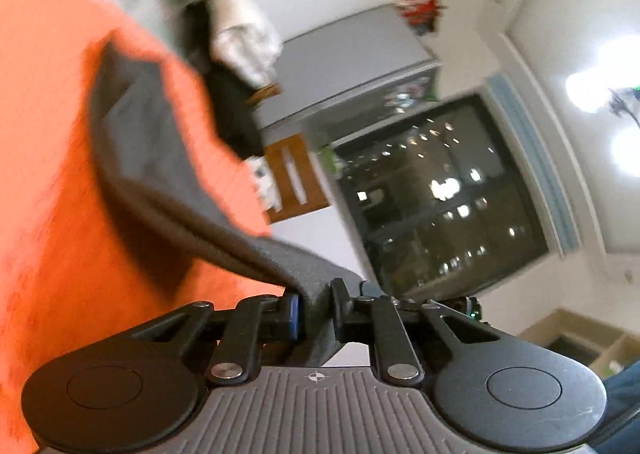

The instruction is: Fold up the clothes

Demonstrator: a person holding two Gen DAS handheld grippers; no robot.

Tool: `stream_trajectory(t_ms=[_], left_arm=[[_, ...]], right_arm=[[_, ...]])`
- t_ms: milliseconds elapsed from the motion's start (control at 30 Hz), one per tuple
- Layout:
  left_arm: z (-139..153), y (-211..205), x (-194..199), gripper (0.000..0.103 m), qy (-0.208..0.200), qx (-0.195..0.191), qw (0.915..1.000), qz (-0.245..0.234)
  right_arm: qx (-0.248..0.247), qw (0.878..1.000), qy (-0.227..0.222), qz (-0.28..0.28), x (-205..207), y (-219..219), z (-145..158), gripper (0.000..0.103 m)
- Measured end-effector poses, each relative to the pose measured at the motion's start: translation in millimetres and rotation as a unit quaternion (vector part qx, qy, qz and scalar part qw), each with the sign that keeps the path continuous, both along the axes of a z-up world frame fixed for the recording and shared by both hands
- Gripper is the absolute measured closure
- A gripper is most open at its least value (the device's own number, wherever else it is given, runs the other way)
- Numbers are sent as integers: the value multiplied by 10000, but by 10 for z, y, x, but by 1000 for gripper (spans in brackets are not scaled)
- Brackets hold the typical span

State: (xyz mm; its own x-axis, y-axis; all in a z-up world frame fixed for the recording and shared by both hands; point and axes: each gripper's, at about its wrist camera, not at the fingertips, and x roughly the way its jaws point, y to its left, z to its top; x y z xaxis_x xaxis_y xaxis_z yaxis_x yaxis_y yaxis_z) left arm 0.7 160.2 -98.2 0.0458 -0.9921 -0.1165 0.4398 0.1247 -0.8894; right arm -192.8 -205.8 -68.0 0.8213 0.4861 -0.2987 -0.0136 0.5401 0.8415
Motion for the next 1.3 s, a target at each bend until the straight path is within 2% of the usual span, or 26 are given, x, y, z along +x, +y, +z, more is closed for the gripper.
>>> stream_trajectory(t_ms=[67,167,267,333,433,500,567,633,700,833,967,1067,1200,1300], left_arm=[[368,-44,54,85,-328,-37,9994,-60],[886,-99,123,78,-713,-182,9972,-118],[1368,-183,156,64,-1074,-388,9932,-218],[1654,-234,184,50,-1240,-550,9904,-276],[1982,-323,175,34,-1576,-720,9842,-354],[2186,-386,146,35,-1837,-738,9794,-398],[2336,-427,97,41,-1938,-734,9774,-418],[2464,-458,67,56,-1972,-737,9766,-438],[2547,-482,97,63,-1916,-731,9777,-456],[2700,-531,225,64,-1855,-617,9797,-452],[2741,-654,588,65,-1753,-271,9837,-307],[2695,-764,935,78,-1602,-11,9870,-127],[2681,-862,1326,81,-1525,93,9882,33],[2746,-871,1463,81,-1603,119,9869,133]], right_arm=[[-6,9997,-237,-89,-6,-7,244,97],[-117,9974,-680,-193,-15,-34,675,97],[-277,9937,-1050,-279,11,-90,1130,97],[-403,9910,-1238,-323,42,-136,1421,97],[-520,9854,-1587,-321,81,-202,1791,97],[-582,9824,-1741,-349,103,-239,1993,97],[-659,9793,-1870,-396,68,-292,2168,97],[-688,9768,-1977,-458,19,-342,2324,97],[-764,9749,-2019,-537,-47,-396,2473,97],[-1031,9725,-1994,-616,6,-445,2719,97],[-1134,9760,-1723,-702,382,-576,2780,97],[-1237,9776,-1530,-744,791,-696,2747,97],[-1293,9783,-1435,-755,1285,-810,2643,97],[-1320,9762,-1557,-726,1507,-817,2585,97]])
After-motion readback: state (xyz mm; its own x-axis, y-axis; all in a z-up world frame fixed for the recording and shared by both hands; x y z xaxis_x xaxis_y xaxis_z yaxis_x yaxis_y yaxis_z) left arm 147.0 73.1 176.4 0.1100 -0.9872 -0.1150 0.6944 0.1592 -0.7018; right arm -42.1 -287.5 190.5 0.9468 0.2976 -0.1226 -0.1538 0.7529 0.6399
